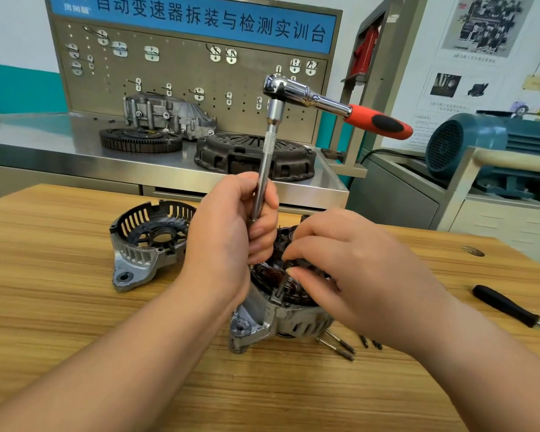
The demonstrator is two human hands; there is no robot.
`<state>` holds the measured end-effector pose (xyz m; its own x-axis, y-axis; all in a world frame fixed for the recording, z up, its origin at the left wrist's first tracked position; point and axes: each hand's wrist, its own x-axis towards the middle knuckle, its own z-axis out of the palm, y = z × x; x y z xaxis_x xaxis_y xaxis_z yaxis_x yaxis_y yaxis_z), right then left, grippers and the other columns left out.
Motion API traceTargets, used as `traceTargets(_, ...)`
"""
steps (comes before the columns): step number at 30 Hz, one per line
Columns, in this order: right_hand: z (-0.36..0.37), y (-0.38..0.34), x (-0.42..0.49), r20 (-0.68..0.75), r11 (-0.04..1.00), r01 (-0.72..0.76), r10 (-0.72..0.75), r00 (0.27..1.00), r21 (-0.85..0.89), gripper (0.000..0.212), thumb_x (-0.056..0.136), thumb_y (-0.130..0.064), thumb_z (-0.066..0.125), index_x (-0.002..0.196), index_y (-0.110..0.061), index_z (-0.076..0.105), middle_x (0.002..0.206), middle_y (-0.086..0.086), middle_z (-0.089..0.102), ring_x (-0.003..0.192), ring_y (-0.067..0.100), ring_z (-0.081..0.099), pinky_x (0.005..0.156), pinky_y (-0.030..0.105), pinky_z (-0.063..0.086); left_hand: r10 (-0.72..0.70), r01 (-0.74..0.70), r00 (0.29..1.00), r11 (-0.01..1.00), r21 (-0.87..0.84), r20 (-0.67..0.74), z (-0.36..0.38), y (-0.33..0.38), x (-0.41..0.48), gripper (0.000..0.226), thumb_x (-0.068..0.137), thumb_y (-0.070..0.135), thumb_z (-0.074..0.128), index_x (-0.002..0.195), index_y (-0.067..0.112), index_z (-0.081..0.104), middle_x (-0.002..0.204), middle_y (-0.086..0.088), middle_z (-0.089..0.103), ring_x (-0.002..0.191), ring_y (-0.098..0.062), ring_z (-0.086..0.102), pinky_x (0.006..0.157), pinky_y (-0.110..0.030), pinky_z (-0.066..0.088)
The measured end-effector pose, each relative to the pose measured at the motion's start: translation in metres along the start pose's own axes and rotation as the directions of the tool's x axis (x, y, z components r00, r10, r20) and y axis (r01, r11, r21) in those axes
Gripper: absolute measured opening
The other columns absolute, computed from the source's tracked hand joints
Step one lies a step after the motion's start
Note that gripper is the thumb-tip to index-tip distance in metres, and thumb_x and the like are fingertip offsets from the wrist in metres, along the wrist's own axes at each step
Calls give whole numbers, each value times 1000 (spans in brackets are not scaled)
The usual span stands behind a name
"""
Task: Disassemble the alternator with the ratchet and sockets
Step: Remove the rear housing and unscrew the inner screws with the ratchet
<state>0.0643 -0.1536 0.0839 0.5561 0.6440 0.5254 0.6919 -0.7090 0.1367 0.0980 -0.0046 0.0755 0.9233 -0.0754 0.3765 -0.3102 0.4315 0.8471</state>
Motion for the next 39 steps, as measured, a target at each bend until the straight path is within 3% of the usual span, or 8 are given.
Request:
traceTargets(5,1,-12,2,85,985,117,-107,991,-128,11,88,-11,60,86,-7,70,86,7,64,78,27,59,62,42,53,-17,18,1000,1000,5,-9,-1,0,0,29,84,13,31,60,15,47,43,4,25,38,-12,13,39,-18,10)
traceTargets(10,-5,-13,3,179,975,146,-116,977,-167,4,83,-10,70,86,-9,70,81,4,64,70,25,60,57,40,54,-9,9,1000,1000,-13,7,-2,0,1,31,84,14,31,58,16,47,42,4,25,38,-11,14,37,-14,12)
traceTargets(16,-5,-5,2,158,986,108,-87,984,-130,2,83,-9,69,85,-9,70,75,4,64,63,27,60,52,40,53,3,-2,1000,999,-45,28,-3,-2,2,32,86,14,30,59,15,47,41,6,26,35,-10,15,37,-15,12)
traceTargets(22,1,-1,3,146,996,90,-86,986,-21,25,89,-24,50,89,-11,72,81,1,68,70,23,64,59,40,56,4,-2,999,999,-51,38,-3,-2,3,32,86,14,30,59,15,47,41,6,26,35,-10,15,35,-13,15)
traceTargets(27,5,1,7,130,997,22,-32,991,73,15,92,-23,59,103,-20,69,82,-5,68,73,14,63,61,37,54,2,-1,1000,999,-40,27,-4,-2,3,31,86,15,31,60,15,47,41,6,26,35,-10,16,35,-14,15)
traceTargets(30,14,-2,2,133,999,-9,3,991,47,19,95,-31,50,107,-22,63,83,-4,65,72,19,62,57,40,53,6,-6,1000,999,-38,13,-5,-2,3,31,86,14,30,60,15,47,41,5,26,35,-10,16,35,-14,14)
traceTargets(33,29,-8,-7,59,1000,-14,13,998,21,31,97,-32,39,105,-18,65,84,-2,64,69,22,62,52,39,52,-7,8,1000,998,-67,10,-5,-2,4,31,86,13,30,60,15,48,41,5,26,35,-10,15,37,-16,12)
traceTargets(39,54,-8,-19,-219,998,-28,39,975,54,26,91,-10,59,115,-13,69,87,-1,69,70,20,64,53,36,51,-32,32,999,996,-79,3,-5,-2,5,31,86,15,30,60,15,47,41,5,26,34,-9,15,35,-14,12)
